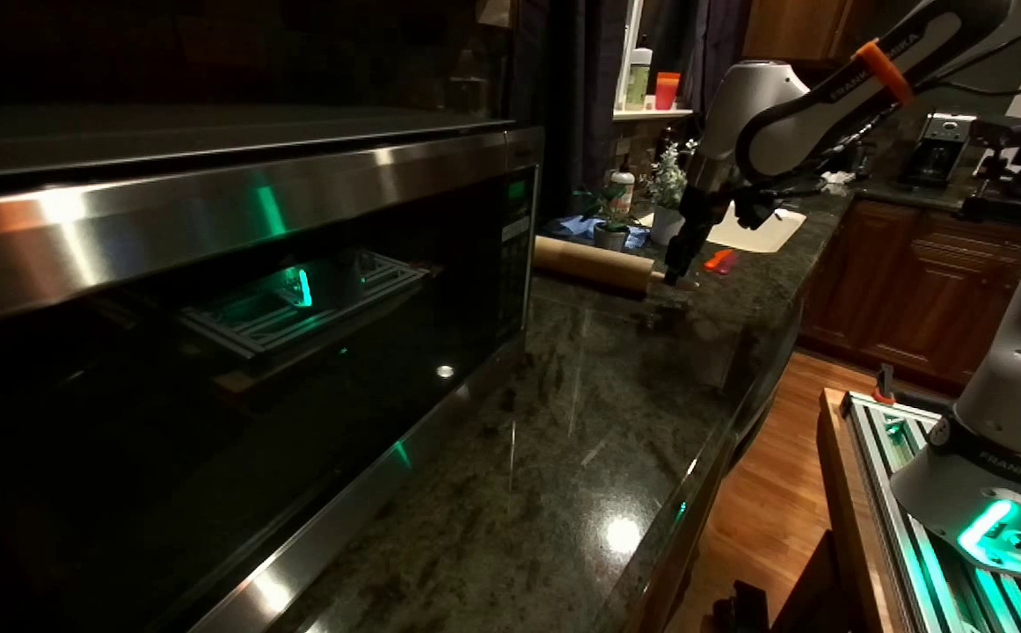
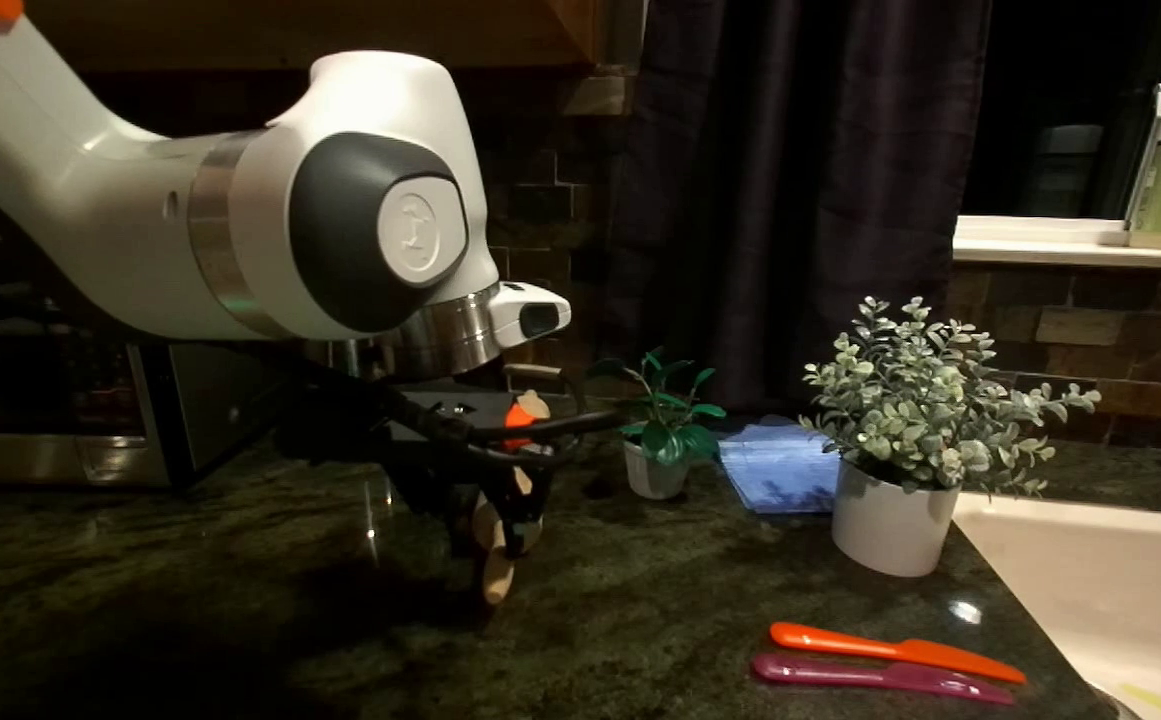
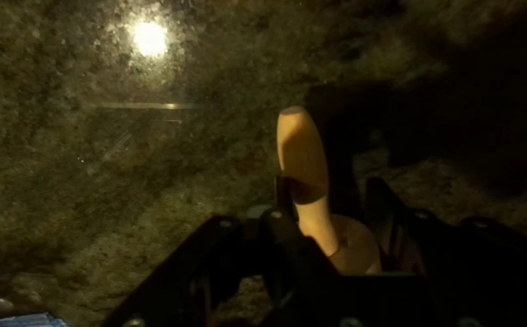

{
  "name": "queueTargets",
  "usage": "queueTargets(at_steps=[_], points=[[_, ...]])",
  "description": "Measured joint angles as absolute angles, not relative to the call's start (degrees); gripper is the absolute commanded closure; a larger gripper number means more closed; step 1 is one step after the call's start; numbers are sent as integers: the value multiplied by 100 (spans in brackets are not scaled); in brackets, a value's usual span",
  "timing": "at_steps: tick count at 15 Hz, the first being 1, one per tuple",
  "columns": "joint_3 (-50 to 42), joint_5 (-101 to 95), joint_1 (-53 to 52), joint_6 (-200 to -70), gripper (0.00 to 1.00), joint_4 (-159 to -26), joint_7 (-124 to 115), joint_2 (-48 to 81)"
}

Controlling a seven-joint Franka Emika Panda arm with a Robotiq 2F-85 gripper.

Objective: Move the rolling pin left and right, then left and right again

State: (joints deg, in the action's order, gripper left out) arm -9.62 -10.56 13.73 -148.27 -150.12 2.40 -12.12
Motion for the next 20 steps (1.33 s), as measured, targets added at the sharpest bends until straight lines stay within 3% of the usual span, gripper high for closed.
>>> queueTargets(at_steps=[2, 4, 5, 8, 15, 16, 20], points=[[-961, -1059, 1373, -14827, 6, -14998, 240, -1145], [-961, -1059, 1372, -14827, 0, -14987, 240, -1078], [-960, -1059, 1370, -14827, 23, -14981, 240, -1041], [-959, -1059, 1358, -14828, 36, -14959, 240, -924], [-958, -1073, 1341, -14828, 92, -14883, 240, -842], [-955, -1082, 1340, -14828, 96, -14873, 240, -843], [-940, -1127, 1338, -14828, 93, -14865, 233, -844]])
